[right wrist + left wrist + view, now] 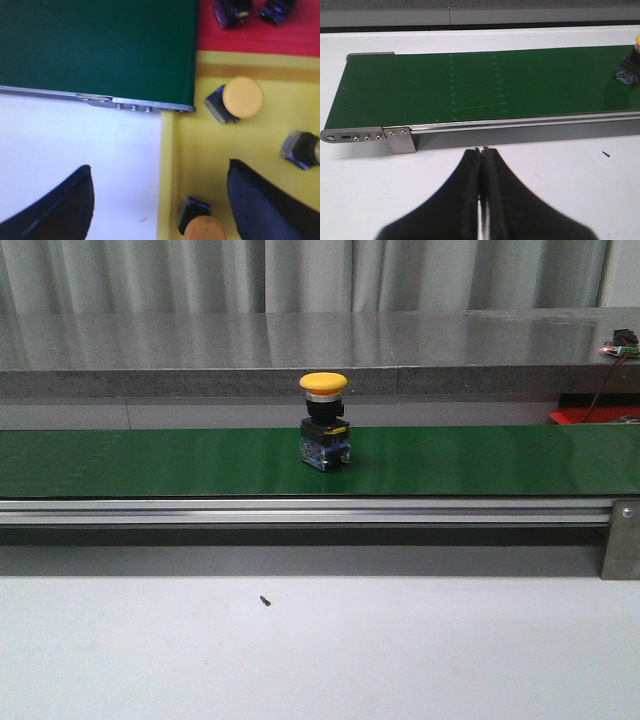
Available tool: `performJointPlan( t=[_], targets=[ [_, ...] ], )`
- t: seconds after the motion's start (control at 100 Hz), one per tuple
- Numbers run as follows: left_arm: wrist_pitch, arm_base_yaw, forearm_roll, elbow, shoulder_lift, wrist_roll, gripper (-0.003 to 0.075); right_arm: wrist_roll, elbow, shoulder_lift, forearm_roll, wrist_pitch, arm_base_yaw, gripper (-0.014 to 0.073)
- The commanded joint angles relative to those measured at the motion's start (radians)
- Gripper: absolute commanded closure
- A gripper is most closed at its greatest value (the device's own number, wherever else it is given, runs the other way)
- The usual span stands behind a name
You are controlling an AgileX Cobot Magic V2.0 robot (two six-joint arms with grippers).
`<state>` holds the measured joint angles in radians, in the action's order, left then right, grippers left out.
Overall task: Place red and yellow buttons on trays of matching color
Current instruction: 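Move the right gripper back over the belt and grasp the next yellow button, then lift the yellow button off the belt with the right gripper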
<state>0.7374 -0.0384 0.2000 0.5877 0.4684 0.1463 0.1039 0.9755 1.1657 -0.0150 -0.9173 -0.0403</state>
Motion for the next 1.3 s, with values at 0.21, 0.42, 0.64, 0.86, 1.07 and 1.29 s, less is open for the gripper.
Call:
performJointPlan(
  t=[0.21, 0.42, 0.64, 0.86, 1.07, 1.29],
  targets=[
    [-0.074, -0.008, 0.016, 0.026, 0.004, -0.009, 0.074, 0.145, 0.134, 0.137, -0.087, 0.016, 0.164, 0.0041],
    [-0.074, -0.008, 0.016, 0.026, 0.004, -0.009, 0.074, 0.19, 0.226, 0.266, -0.089, 0.041, 0.277, 0.0041],
    [-0.074, -0.008, 0.016, 0.026, 0.004, -0.009, 0.074, 0.203, 0.336, 0.405, -0.113, 0.042, 0.347, 0.0041],
    [-0.074, -0.008, 0.016, 0.026, 0.004, -0.009, 0.074, 0.236, 0.43, 0.504, -0.124, 0.041, 0.4, 0.0041],
    [-0.074, -0.008, 0.016, 0.026, 0.004, -0.009, 0.074, 0.236, 0.507, 0.572, -0.161, 0.049, 0.428, 0.0042],
    [-0.074, -0.008, 0.016, 0.026, 0.004, -0.009, 0.074, 0.236, 0.558, 0.626, -0.173, 0.1, 0.434, 0.0055]
  ],
)
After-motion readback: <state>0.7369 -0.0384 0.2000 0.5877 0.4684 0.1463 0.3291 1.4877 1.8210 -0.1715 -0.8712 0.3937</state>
